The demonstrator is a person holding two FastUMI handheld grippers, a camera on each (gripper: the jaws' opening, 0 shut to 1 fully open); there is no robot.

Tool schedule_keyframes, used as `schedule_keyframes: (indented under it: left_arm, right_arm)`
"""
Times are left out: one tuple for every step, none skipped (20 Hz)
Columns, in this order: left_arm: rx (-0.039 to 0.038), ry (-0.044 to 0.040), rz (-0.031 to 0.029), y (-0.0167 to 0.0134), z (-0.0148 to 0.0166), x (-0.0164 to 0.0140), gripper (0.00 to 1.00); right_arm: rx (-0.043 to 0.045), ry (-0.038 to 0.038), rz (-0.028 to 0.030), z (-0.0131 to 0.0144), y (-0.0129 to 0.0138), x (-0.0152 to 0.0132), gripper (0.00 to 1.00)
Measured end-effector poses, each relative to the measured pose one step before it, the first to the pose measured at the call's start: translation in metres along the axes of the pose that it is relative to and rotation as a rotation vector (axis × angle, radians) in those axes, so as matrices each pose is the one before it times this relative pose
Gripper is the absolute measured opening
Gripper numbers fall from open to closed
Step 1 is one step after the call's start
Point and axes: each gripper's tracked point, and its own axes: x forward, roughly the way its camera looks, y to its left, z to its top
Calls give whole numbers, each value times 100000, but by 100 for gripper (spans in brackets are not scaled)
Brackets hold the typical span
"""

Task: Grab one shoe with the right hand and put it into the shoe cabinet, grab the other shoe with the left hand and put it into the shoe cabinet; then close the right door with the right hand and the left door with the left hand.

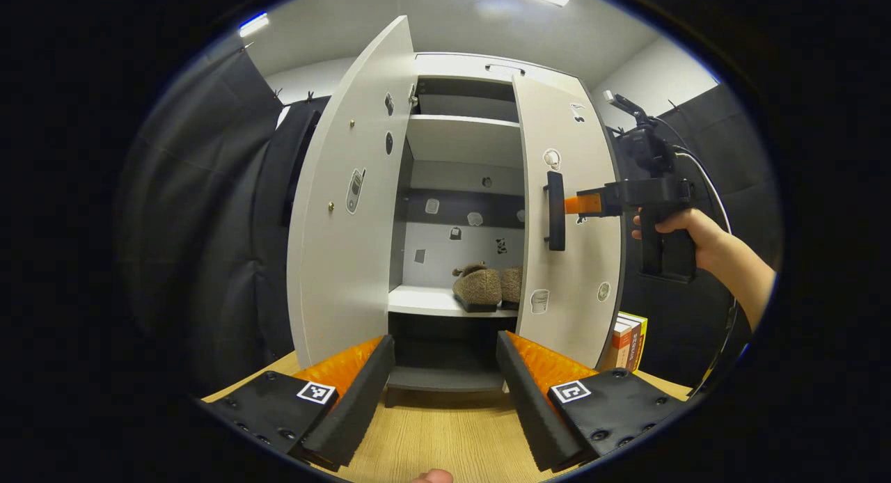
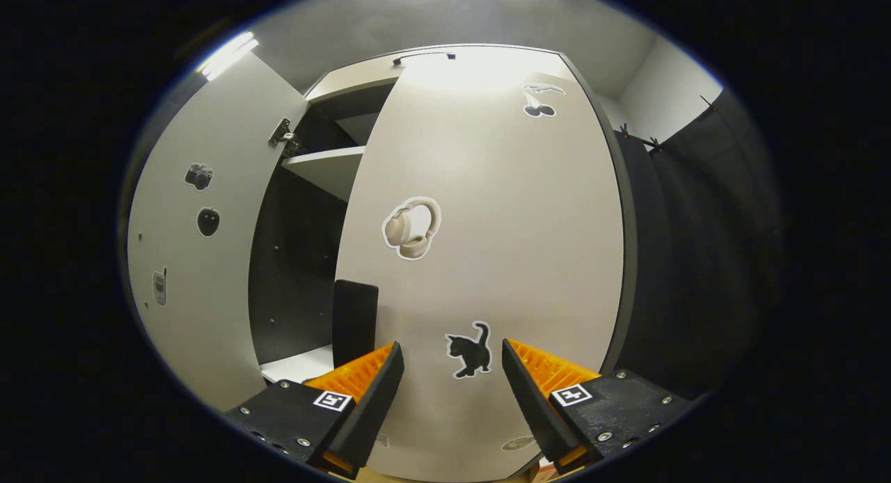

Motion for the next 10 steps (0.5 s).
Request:
schedule_keyframes:
  left_arm:
    - [77,79,52,37,82,79,97]
    - [70,-235,108,-15,111,-20,97]
    - [-129,-448,110,73,248,12,96]
    - [-292,-360,-7,3,226,10,96]
    - [-399,-188,9,35,149,-21,97]
    - [-442,-38,235,89,132,-108,99]
    - [-339,22,385,54,149,-222,96]
    - [-240,-519,687,196,376,-261,97]
    - [51,-558,641,218,503,-318,97]
    - [223,108,915,237,397,-355,97]
  right_arm:
    - [530,339,-743,-69,-183,-61,89]
    - [310,233,-472,-57,-76,7,89]
    - [342,-325,-497,96,-56,-6,89]
    - [234,-760,-338,166,-30,-159,89]
    - [-18,-723,257,171,-25,-261,90]
    - [-363,-630,124,245,94,-532,90]
    - [-960,-615,38,42,187,-724,92]
    - [-1398,-895,-355,109,106,-740,92]
    - [-1575,-471,-1237,-9,-197,-714,93]
    - [-1283,331,-1872,-271,-275,-742,93]
